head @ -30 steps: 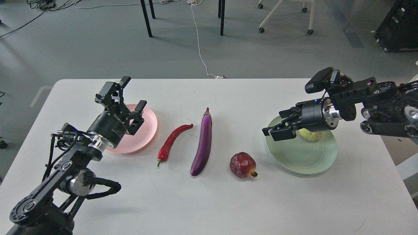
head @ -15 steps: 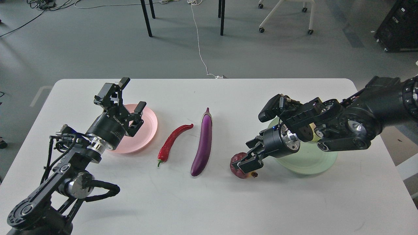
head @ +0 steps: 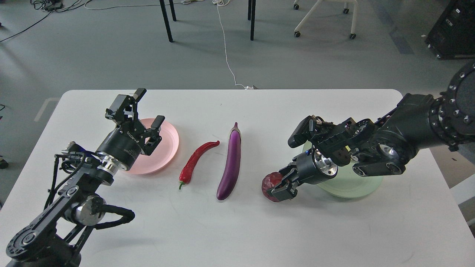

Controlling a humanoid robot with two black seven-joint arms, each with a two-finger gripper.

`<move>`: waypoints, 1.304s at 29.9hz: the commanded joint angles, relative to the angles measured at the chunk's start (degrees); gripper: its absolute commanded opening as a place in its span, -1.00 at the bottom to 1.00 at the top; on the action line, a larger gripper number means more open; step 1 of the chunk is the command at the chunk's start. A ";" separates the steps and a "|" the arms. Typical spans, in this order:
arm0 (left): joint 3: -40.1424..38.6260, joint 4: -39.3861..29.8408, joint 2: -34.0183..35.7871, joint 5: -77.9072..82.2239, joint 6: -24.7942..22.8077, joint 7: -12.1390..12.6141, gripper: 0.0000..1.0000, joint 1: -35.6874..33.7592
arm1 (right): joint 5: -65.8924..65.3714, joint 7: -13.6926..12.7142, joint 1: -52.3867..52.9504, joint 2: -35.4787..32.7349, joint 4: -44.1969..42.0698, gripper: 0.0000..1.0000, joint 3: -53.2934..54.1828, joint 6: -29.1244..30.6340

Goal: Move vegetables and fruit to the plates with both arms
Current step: 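Reach the right gripper to the red pomegranate and grasp it, then carry the pomegranate onto the green plate and release it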

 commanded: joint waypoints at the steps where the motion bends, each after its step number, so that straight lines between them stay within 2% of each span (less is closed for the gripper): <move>1: -0.08 0.00 0.08 -0.01 0.00 0.00 0.96 0.00 | 0.24 0.00 1.38 -0.68 0.57 -0.13 0.63 -0.03; 9: 0.01 -0.35 0.17 -0.01 -0.08 0.00 0.96 -0.09 | -4.13 0.00 10.69 -12.97 4.52 -0.12 1.17 0.24; 15: 0.27 -0.35 -0.01 -0.01 -0.08 0.00 0.96 -0.26 | -11.97 0.00 10.00 -22.74 3.91 -0.09 -4.11 0.24; 19: 0.54 -0.35 -0.19 0.07 -0.08 0.00 0.96 -0.26 | -12.59 0.00 6.32 -24.86 3.30 -0.04 -4.11 0.24; 26: 0.63 -0.44 -0.27 0.07 -0.08 0.00 0.96 -0.26 | -12.33 0.00 -0.98 -23.02 -3.38 0.31 -2.71 -0.03; 29: 0.63 -0.44 -0.19 0.07 -0.08 0.00 0.96 -0.26 | -12.15 0.00 -2.57 -21.87 -3.83 0.66 -2.36 -0.11; 32: 0.54 -0.44 -0.10 0.07 -0.08 0.00 0.96 -0.26 | -12.15 0.00 -2.57 -22.04 -3.65 0.85 -2.36 -0.11; 37: 0.54 -0.44 -0.10 0.07 -0.08 0.00 0.96 -0.26 | -11.89 0.00 -1.61 -22.83 -2.51 0.91 -0.78 -0.11; 39: 0.63 -0.44 -0.01 0.16 -0.08 0.00 0.96 -0.26 | -11.62 0.00 -0.82 -25.28 -2.07 0.92 2.55 -0.11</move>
